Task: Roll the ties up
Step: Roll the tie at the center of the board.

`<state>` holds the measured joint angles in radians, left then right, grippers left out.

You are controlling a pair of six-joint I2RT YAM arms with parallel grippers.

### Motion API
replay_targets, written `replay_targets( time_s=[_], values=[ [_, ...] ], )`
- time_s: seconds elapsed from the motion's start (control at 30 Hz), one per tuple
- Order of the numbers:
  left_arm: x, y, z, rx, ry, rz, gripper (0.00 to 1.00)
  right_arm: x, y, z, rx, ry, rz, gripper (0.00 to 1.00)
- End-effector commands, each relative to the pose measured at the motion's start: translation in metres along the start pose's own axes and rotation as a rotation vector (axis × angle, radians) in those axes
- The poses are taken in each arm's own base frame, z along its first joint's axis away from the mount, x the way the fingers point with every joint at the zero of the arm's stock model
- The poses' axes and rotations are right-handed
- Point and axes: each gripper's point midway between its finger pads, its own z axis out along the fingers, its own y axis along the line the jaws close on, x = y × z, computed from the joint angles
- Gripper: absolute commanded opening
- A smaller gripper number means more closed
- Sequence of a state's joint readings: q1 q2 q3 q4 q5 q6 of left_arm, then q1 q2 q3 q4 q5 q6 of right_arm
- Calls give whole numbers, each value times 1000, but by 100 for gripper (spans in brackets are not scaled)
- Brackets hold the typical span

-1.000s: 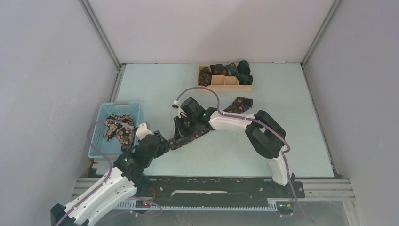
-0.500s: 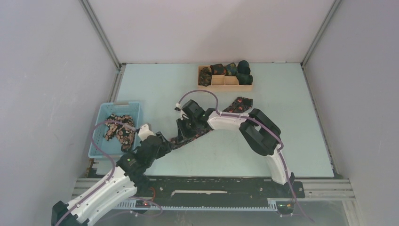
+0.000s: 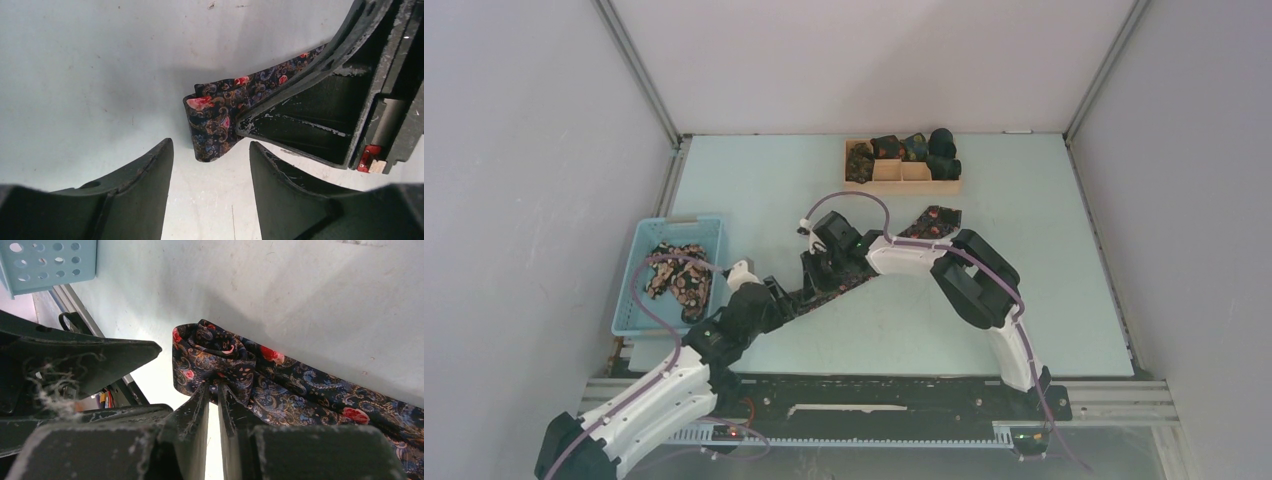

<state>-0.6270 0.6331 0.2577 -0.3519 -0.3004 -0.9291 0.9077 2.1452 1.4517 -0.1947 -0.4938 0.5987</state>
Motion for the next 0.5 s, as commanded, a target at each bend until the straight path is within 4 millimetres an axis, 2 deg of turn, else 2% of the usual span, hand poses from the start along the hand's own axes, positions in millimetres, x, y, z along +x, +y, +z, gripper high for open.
replay_targets(
  time_s=[0.0, 0.47],
  values=[
    [-4, -9, 9, 68, -7, -16, 62, 6, -18, 10, 29, 9, 12, 16],
    [3, -4, 25, 114, 16, -66, 59, 11, -26, 12, 34, 18, 28, 15]
  ],
)
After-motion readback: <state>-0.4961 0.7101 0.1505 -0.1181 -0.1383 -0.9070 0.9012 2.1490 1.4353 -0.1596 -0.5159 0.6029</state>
